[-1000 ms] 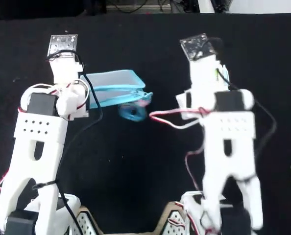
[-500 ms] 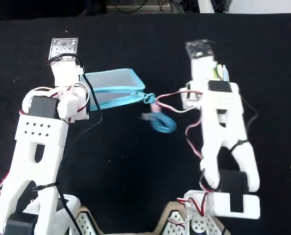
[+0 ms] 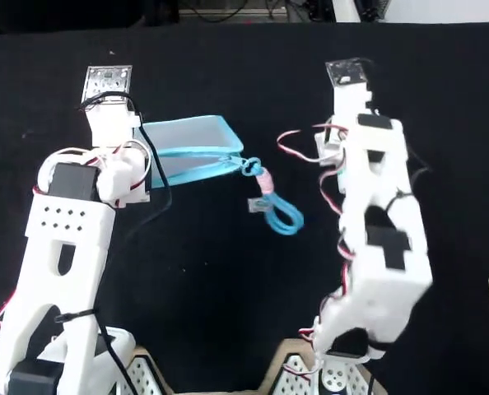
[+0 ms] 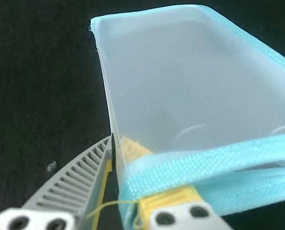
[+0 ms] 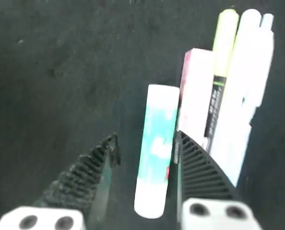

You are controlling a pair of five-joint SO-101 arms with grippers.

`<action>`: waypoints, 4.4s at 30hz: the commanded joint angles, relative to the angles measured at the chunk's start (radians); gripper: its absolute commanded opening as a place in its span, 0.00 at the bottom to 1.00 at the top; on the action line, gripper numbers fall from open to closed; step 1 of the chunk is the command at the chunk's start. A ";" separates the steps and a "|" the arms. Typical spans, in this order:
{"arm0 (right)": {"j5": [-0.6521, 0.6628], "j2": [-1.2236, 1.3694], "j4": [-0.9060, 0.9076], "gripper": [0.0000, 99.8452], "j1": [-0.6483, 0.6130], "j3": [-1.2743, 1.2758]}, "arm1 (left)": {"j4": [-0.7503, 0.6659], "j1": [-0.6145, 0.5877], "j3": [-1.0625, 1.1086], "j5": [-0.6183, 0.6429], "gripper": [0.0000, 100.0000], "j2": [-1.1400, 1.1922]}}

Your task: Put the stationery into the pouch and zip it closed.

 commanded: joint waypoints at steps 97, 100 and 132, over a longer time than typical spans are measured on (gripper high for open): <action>-0.204 -0.156 0.345 0.16 0.015 0.196 | -0.029 -0.005 0.064 0.006 0.03 0.011; -0.150 -0.127 0.417 0.19 0.014 0.114 | -0.029 -0.005 0.062 0.006 0.03 0.011; -0.051 -0.567 0.712 0.01 0.014 -0.036 | -0.035 -0.005 0.064 0.006 0.03 0.011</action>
